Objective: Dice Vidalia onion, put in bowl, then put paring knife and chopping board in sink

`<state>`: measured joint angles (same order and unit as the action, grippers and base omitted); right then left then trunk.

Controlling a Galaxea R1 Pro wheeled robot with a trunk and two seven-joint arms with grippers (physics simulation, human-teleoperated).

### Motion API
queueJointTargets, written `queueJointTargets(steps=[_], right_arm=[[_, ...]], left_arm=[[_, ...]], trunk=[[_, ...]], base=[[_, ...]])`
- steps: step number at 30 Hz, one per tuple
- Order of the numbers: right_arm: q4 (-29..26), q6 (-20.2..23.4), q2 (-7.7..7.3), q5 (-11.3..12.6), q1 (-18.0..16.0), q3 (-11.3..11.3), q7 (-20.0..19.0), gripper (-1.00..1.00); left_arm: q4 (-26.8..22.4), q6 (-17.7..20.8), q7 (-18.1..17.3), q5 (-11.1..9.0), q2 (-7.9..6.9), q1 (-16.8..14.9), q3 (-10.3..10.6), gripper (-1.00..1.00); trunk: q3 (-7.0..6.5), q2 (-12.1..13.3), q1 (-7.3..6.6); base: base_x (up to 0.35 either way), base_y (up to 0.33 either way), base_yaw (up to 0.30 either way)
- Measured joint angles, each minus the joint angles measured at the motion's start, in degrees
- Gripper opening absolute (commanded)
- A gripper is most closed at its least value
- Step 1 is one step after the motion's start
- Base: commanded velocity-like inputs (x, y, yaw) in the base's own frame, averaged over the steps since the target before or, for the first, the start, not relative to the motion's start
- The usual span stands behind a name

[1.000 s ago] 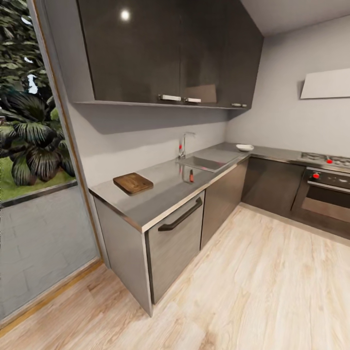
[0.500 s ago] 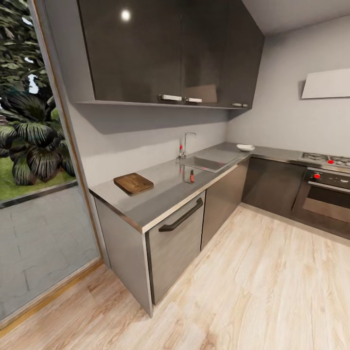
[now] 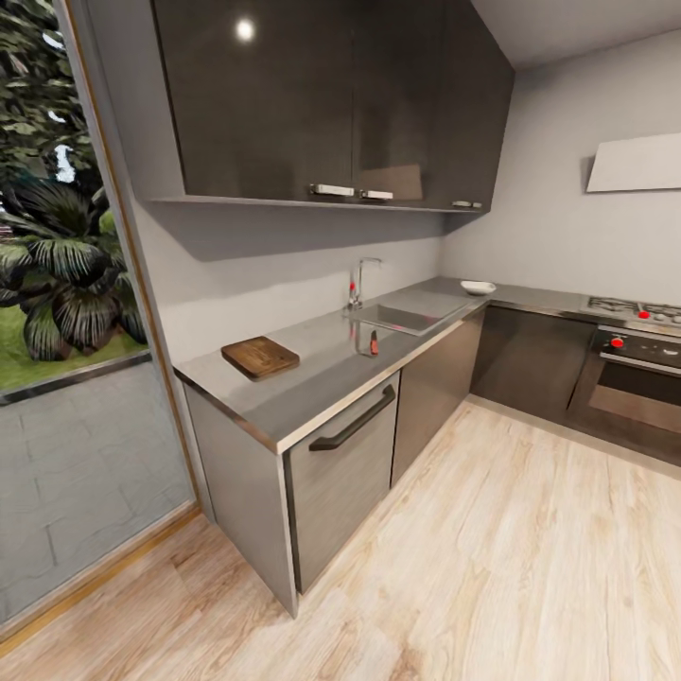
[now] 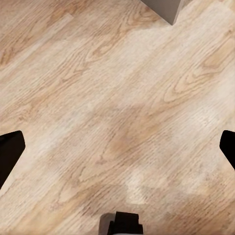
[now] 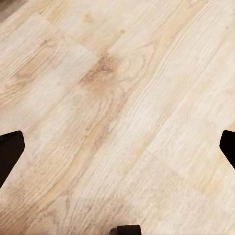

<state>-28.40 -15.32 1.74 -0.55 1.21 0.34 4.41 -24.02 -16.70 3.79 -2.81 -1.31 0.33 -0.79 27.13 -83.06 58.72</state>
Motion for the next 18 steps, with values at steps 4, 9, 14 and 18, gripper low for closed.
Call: queueJointTargets(steps=[4,9,14,18], right_arm=[[0.01,-0.01,0.03,0.00,-0.01,-0.06,0.00,1.00],[0.01,-0.01,0.05,0.00,-0.01,-0.09,0.00,1.00],[0.01,-0.01,0.07,0.00,-0.01,-0.10,0.00,1.00],[0.01,-0.01,0.05,0.00,-0.01,-0.10,0.01,1.00]], left_arm=[[0.00,-0.01,-0.01,0.01,0.00,0.00,-0.02,1.00],[-0.01,-0.01,-0.01,-0.04,0.00,0.00,-0.03,1.00],[-0.01,-0.01,-0.01,-0.05,0.00,0.01,-0.03,1.00],[-0.01,-0.01,-0.01,-0.04,0.00,0.01,-0.03,1.00]], trunk=[[0.00,0.00,0.00],[0.00,0.00,0.00],[0.00,0.00,-0.01],[0.00,0.00,-0.02]], base=[[0.000,0.199,0.000],[0.000,0.270,0.000],[0.057,0.284,0.000],[0.138,0.272,0.000]])
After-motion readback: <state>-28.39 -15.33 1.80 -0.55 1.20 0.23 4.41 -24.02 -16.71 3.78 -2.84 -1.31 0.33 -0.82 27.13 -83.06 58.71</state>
